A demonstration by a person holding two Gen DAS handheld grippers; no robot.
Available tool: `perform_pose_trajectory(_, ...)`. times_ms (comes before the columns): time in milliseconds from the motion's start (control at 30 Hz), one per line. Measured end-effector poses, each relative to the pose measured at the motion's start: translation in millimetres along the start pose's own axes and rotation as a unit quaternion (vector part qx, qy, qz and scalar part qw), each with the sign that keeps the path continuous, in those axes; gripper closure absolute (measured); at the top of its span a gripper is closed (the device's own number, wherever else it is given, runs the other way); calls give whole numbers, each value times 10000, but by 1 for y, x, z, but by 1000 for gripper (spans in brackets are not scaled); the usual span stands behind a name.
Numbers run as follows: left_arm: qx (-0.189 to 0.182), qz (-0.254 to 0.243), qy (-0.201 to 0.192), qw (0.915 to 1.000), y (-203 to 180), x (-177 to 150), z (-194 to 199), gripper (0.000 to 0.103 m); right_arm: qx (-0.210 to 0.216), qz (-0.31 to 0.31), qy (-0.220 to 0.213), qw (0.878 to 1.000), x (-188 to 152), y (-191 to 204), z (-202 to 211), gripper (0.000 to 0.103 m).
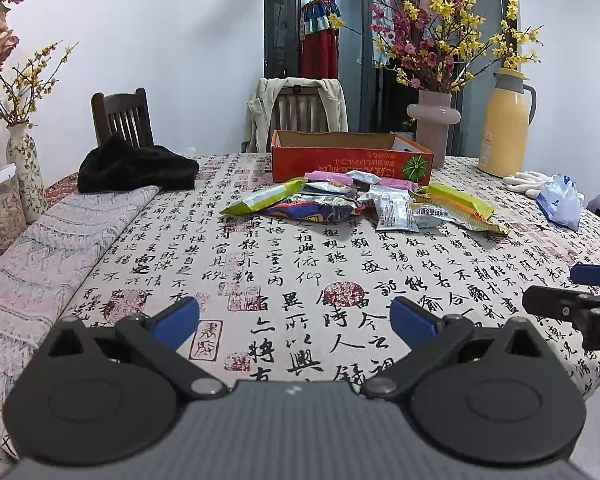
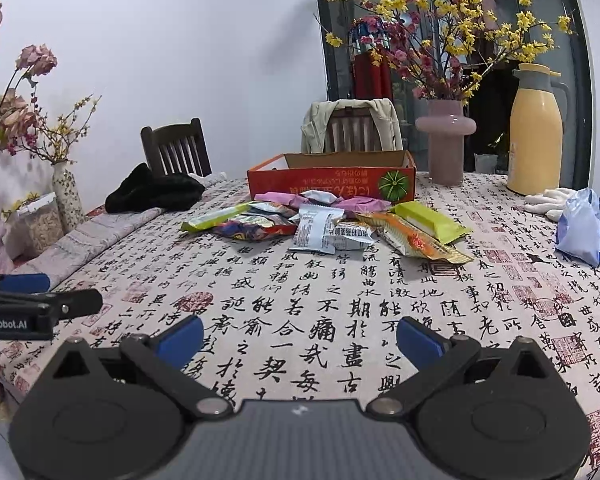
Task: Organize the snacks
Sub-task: 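Withdraw both tools from the box back toward the snack pile, then grasp a green-and-white packet with the left tool while the right tool grasps a yellow cake packet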
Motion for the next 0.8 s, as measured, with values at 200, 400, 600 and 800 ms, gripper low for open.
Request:
perform_pose_trajectory(200,32,93,99,9999,7,4,-14,0,-78,-4,40,10000,5,-4,-12,0)
perform_pose_trajectory(400,19,123,222,9997,13,13,-36,0,-223,-2,78,9997,17,-14,-29,0)
perform_pose_trajectory(600,-110,103,377,9992,15,29,-68,0,-290,-191,263,9990,31,-30,-55,4)
perform_pose_trajectory(800,-250,113,499,9984,24,52,-100,0,-270,-156,263,9992,54,-38,-83,7)
Point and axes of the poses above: each gripper's, at about its wrist camera, not at the fingertips, and z roughly against the way its jaws point, y to its left, x to its top, the point moved 1 cm from there along -z, roughly the way its jaws point, and after that the axes turned 5 degrees about -x, right-handed, at the moved point
